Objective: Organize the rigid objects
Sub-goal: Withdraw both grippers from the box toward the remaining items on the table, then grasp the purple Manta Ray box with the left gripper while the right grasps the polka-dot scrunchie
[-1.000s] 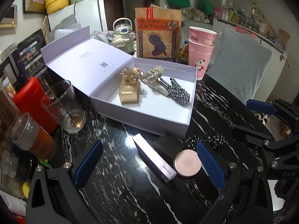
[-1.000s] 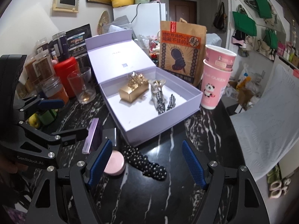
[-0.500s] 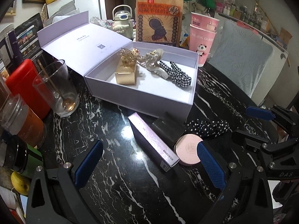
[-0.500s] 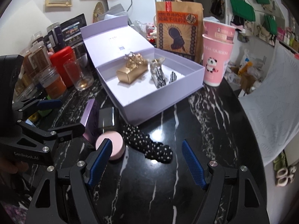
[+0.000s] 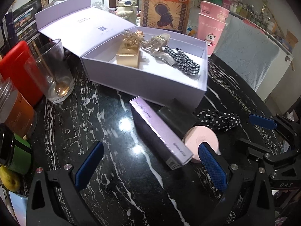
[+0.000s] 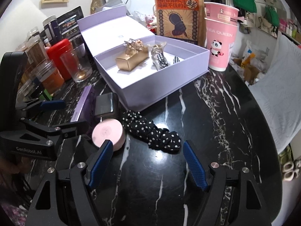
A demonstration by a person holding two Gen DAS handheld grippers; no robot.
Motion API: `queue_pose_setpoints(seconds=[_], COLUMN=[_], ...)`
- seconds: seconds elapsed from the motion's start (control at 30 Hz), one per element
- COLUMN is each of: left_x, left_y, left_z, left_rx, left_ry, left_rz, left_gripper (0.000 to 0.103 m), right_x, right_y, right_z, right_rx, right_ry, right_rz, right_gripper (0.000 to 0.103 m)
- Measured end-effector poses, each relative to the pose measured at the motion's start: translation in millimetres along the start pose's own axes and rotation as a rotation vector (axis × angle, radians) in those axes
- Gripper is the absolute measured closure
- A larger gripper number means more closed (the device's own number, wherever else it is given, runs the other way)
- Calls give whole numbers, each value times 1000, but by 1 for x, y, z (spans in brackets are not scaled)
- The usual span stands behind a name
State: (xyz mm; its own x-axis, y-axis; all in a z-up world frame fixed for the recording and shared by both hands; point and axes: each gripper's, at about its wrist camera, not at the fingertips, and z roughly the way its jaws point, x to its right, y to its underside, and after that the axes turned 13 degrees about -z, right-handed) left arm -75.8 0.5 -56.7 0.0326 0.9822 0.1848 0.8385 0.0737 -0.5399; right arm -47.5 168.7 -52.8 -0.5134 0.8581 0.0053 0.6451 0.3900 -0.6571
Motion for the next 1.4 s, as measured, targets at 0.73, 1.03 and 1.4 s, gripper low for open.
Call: queue_pose_setpoints(seconds=[0.73,1.03,1.4], left_x=[-57,-42,-24], left_y=[-1,-1,5], left_z=[6,21,20], left_rx=[-26,-57,-20], left_ry=[-61,-54,-153], left_rz=[-181,-235,-151], left_gripper=[1,1,36], right_x=[5,10,15], right_y=[-1,-3,-4], right_z=[14,19,29], right_rx=[-15,-19,-29], right_ry=[-13,14,19], right_rz=[26,27,24], right_gripper=[26,26,26])
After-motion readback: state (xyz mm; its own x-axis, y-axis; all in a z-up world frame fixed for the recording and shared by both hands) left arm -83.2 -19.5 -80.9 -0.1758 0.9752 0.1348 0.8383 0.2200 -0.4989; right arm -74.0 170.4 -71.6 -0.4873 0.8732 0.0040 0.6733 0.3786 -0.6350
